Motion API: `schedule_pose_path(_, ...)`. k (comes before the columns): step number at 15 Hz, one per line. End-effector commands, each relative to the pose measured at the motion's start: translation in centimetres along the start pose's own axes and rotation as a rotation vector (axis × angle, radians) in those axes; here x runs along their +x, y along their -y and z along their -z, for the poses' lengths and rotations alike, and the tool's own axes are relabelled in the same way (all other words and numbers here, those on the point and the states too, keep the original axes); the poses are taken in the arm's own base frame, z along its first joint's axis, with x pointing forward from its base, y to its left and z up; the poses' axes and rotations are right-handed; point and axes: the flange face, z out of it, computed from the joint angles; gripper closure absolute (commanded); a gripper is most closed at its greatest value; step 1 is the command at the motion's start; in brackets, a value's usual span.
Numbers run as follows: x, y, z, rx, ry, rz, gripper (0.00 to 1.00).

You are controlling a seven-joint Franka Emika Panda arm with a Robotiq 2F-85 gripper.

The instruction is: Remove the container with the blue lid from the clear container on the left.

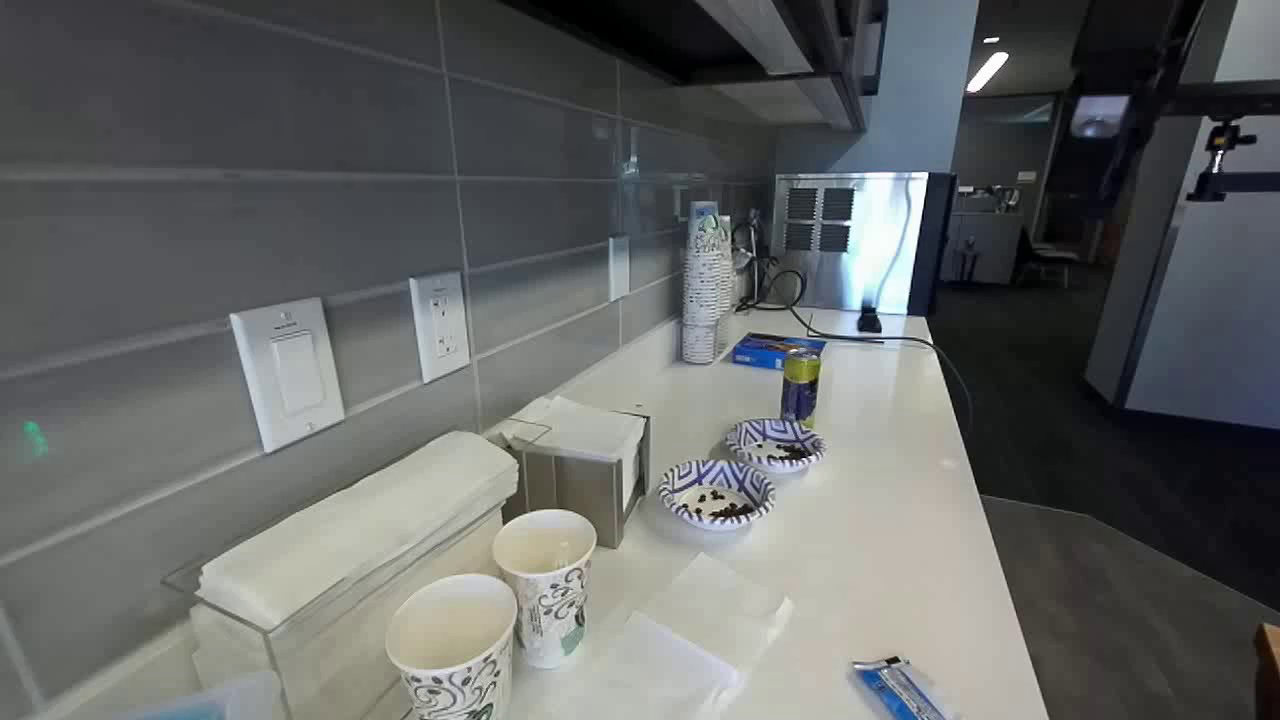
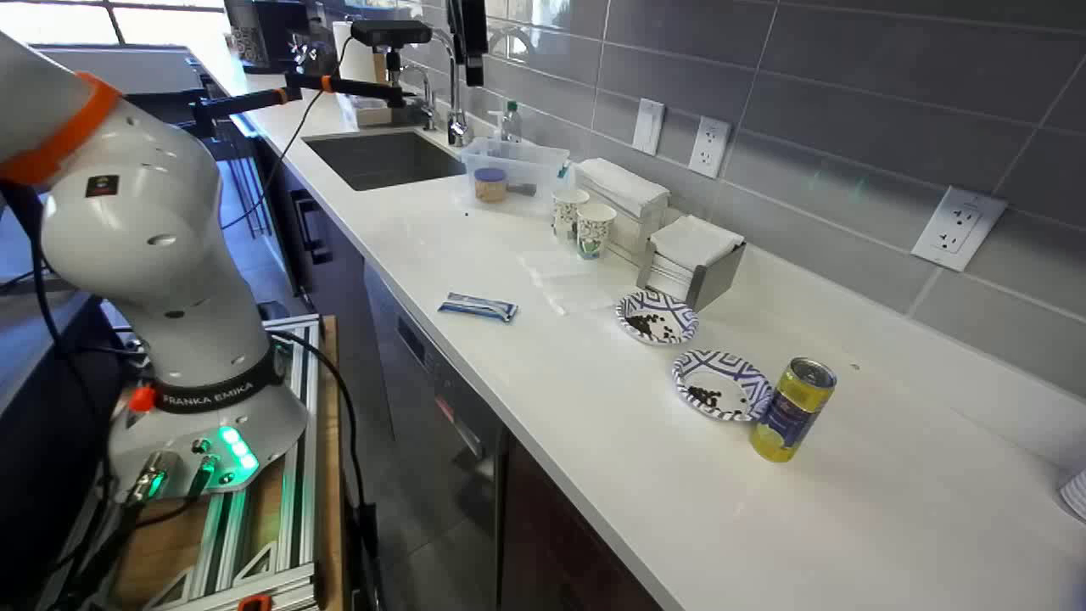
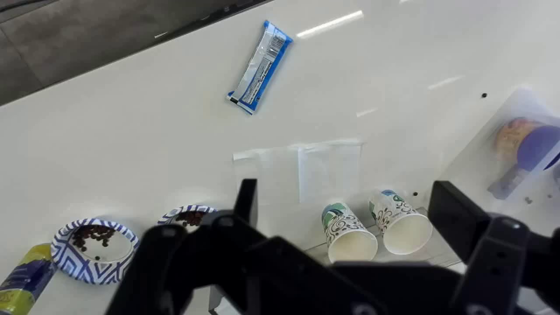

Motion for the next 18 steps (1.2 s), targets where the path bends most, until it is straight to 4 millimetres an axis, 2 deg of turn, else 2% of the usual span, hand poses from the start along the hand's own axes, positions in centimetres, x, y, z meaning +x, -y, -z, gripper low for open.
schedule_pose_path(1,0.0,0.0,0.0,0.0,0.001,0.0,0.0)
schedule_pose_path(11,0.0,0.0,0.1,0.0,0.001,0.0,0.0)
schedule_pose_path(14,1.1,3.3,-2.0,-0.036,-0.02,0.135,0.0)
schedule_pose_path(18,2.8,5.8,-5.0,-0.087,-0.053,0.291,0.0)
